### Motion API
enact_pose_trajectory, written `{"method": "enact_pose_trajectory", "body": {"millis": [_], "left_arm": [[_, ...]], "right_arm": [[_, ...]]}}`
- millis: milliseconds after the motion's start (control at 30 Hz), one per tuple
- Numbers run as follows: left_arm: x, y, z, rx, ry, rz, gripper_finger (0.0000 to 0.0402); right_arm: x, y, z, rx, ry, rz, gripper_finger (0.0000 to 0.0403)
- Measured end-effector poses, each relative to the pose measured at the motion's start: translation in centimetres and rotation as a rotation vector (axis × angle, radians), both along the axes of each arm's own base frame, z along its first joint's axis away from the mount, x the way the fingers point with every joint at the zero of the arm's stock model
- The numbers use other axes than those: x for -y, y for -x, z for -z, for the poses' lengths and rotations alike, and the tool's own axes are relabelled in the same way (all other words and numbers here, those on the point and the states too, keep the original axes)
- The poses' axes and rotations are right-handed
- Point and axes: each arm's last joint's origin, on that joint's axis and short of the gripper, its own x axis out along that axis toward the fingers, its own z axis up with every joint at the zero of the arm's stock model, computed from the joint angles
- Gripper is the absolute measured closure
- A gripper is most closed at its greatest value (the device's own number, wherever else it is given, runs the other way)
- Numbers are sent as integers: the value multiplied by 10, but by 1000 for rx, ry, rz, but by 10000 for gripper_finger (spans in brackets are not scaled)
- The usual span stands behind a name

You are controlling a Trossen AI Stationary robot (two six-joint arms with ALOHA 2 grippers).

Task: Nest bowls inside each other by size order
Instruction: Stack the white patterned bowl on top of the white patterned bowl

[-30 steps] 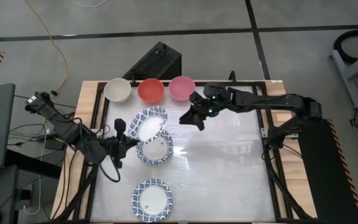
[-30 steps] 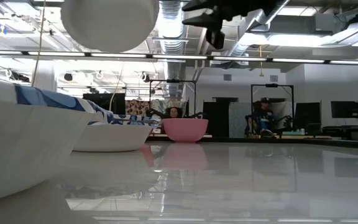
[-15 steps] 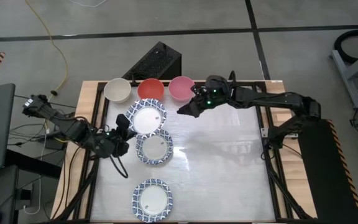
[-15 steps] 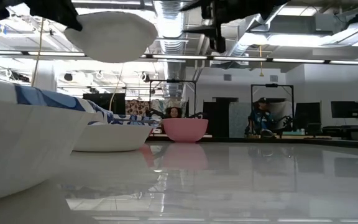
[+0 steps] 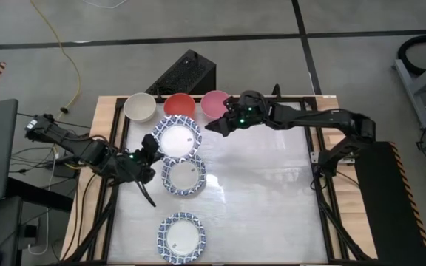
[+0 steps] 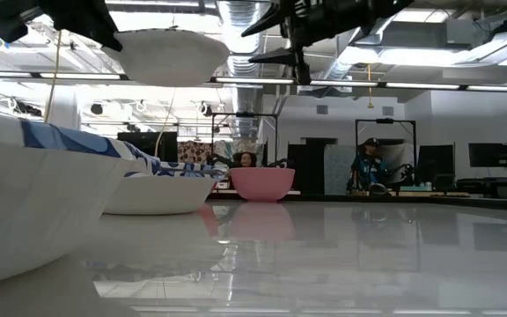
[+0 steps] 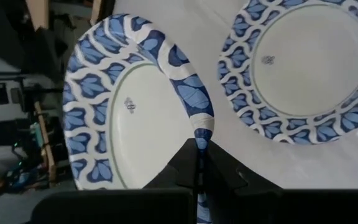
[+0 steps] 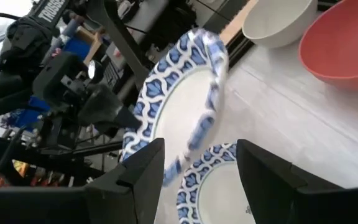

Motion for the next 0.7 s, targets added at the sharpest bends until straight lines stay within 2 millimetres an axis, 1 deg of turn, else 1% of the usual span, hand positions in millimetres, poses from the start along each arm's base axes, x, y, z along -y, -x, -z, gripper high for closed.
{"method": "enact_pose_trajectory", "body": {"millis": [333, 500, 700], "left_arm": [[0, -3, 2, -30, -31, 25, 401], [4, -12, 10, -89, -72, 49, 401], [9, -23, 22, -151, -102, 53, 401]], "right_arm": [[5, -18, 17, 17, -16, -1, 182], [6, -25, 21, 52, -22, -37, 182], [6, -27, 27, 29, -39, -45, 182]]}}
